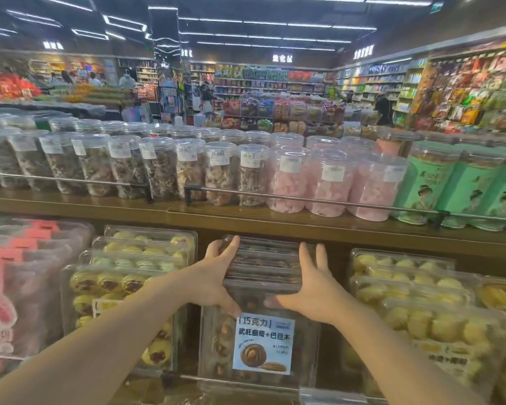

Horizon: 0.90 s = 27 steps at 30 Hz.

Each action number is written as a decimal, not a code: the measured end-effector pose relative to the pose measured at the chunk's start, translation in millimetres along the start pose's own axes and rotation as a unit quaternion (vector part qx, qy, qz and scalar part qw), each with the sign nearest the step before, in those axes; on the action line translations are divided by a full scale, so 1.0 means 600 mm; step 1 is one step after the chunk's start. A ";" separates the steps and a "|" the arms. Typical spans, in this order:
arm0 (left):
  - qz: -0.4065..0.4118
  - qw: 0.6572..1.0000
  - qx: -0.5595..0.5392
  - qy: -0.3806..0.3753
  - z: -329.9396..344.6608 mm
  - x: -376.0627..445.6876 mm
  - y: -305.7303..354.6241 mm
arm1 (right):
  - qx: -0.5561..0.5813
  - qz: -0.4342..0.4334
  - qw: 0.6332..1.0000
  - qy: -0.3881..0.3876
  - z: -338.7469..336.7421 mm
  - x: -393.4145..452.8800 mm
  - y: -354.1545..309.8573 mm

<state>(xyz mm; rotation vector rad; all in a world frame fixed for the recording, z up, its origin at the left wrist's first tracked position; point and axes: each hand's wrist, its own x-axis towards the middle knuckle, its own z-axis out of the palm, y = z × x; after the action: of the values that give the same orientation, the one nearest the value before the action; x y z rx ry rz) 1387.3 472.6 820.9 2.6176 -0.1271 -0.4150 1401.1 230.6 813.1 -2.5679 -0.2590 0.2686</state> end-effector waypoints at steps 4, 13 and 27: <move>-0.002 1.000 -0.002 0.011 0.005 0.001 -0.001 | -0.002 -0.014 1.000 0.013 0.006 0.002 0.006; -0.036 0.989 0.086 0.112 0.028 -0.102 0.076 | -0.101 -0.029 0.994 0.006 -0.027 -0.047 -0.015; 0.020 0.985 0.116 0.125 0.036 -0.307 0.134 | -0.181 -0.028 0.980 0.074 -0.134 -0.343 0.050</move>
<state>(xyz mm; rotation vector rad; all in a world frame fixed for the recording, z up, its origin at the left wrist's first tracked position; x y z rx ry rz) 1204.5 422.4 890.6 2.8636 -0.1517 -0.0576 1226.3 116.9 892.8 -2.9160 -0.3520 0.0069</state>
